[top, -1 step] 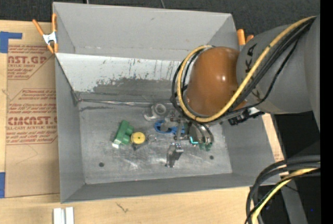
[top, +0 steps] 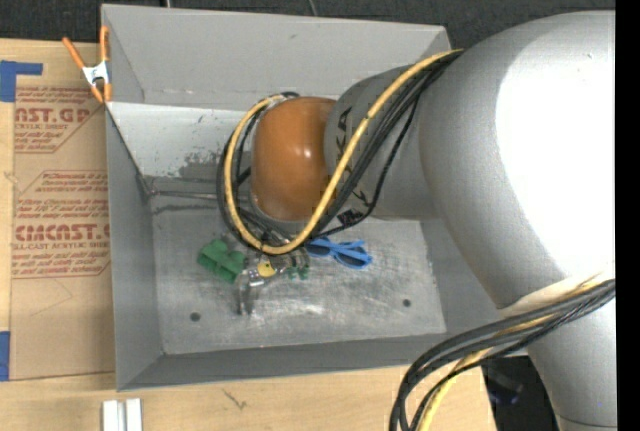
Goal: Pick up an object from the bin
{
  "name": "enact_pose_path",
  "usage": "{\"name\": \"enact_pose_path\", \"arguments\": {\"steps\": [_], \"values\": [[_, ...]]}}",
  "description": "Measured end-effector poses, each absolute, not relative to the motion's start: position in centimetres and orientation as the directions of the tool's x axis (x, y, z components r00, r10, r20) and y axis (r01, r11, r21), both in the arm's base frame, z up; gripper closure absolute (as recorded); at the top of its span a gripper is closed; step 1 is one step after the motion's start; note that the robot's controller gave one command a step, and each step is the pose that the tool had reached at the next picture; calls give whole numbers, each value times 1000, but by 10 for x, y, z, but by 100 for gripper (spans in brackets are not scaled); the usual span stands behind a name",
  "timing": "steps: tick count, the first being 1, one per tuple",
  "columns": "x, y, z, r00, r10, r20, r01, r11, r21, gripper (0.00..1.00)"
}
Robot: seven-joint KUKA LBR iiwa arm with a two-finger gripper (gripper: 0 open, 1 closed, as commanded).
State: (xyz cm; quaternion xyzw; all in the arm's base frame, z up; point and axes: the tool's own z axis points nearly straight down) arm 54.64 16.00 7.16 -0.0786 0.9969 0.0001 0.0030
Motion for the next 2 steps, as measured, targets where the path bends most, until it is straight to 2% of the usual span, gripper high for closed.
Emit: {"name": "enact_pose_path", "arguments": {"steps": [1, 2], "values": [[562, 199, 102, -984, -180, -6, -180, 984, 2, 0], [558, 160, 105, -998, -70, 0, -70, 998, 0, 0]]}}
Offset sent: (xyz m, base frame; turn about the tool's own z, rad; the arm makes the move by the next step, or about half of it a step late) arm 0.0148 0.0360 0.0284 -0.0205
